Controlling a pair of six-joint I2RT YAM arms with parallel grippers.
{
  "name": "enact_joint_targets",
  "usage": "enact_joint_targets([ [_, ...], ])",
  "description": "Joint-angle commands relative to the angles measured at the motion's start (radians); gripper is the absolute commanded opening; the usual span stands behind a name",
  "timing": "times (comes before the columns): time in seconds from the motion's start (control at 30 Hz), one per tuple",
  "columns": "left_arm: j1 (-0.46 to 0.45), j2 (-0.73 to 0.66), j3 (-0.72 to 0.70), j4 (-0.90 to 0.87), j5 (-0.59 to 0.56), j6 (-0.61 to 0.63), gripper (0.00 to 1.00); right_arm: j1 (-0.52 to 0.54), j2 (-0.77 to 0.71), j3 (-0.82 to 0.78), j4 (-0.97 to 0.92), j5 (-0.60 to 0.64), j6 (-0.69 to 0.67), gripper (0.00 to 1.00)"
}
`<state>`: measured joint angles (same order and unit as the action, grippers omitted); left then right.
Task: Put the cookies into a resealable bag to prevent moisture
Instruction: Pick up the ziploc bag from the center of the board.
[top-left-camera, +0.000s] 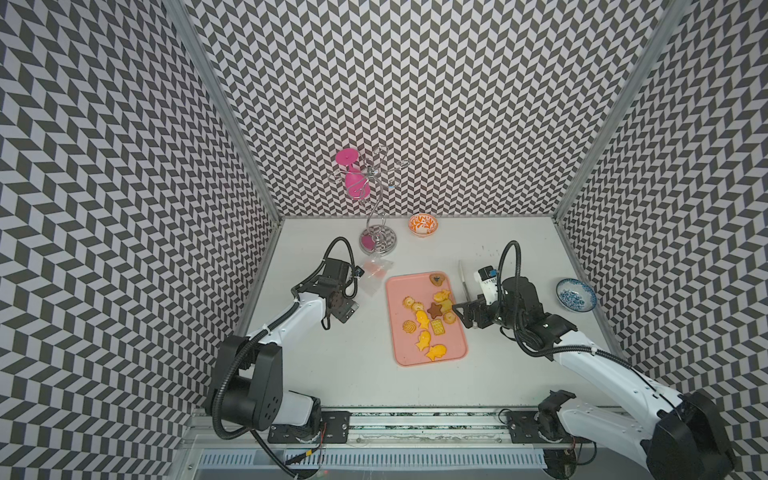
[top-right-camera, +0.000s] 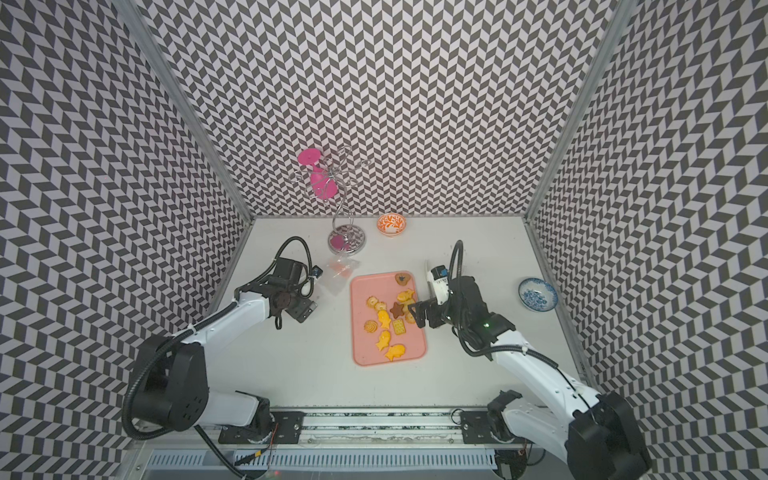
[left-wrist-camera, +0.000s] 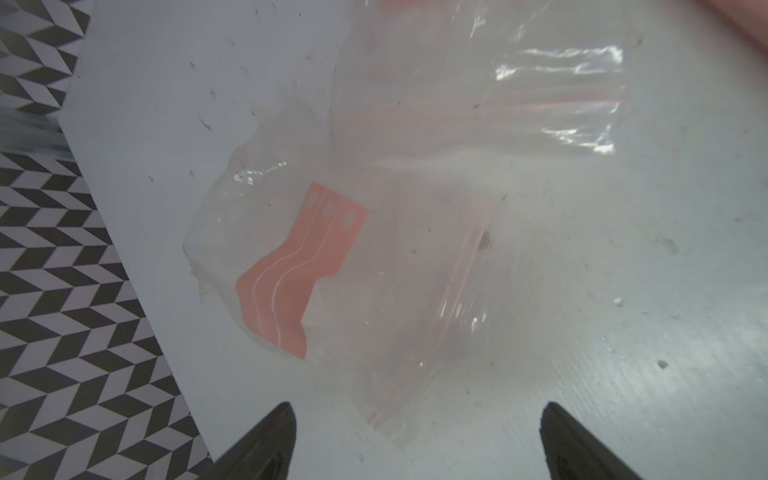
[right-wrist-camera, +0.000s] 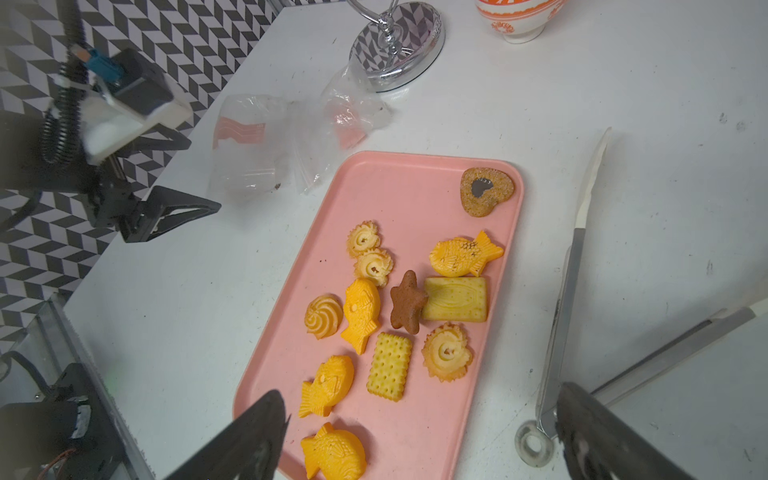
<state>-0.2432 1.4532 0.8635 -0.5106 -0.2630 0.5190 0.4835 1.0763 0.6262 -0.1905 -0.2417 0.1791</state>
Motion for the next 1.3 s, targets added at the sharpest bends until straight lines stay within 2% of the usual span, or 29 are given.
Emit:
enact_joint_targets([
  [0.0, -0.017, 0.050, 0.013, 0.012, -0.076, 0.054, 0.90, 0.009, 0.011, 0.028, 0.034, -0.024, -0.009, 1.00],
  [0.17, -0.011, 0.092, 0.003, 0.093, -0.149, 0.052, 0.78, 0.009, 0.001, 0.031, 0.038, -0.026, 0.000, 1.00],
  [0.53, -0.008, 0.157, 0.028, 0.135, -0.073, 0.023, 0.48, 0.008, -0.004, 0.026, 0.057, -0.056, 0.019, 1.00],
  [0.63, -0.006, 0.184, 0.039, 0.148, -0.064, 0.022, 0.37, 0.008, -0.001, 0.026, 0.059, -0.062, 0.020, 1.00],
  [0.87, -0.001, 0.238, 0.136, 0.075, -0.055, -0.053, 0.02, 0.008, -0.004, 0.021, 0.063, -0.061, 0.031, 1.00],
  [0.97, -0.002, 0.230, 0.189, 0.019, -0.030, -0.139, 0.00, 0.008, -0.005, 0.020, 0.069, -0.067, 0.039, 1.00],
  [1.03, -0.002, 0.223, 0.237, -0.049, 0.017, -0.215, 0.00, 0.007, -0.005, 0.020, 0.081, -0.075, 0.051, 1.00],
  [1.1, 0.001, 0.206, 0.282, -0.122, 0.114, -0.316, 0.00, 0.009, -0.003, 0.018, 0.102, -0.089, 0.072, 1.00],
  [1.27, -0.002, 0.124, 0.298, -0.179, 0.462, -0.613, 0.00, 0.009, 0.024, 0.012, 0.224, -0.172, 0.198, 1.00],
])
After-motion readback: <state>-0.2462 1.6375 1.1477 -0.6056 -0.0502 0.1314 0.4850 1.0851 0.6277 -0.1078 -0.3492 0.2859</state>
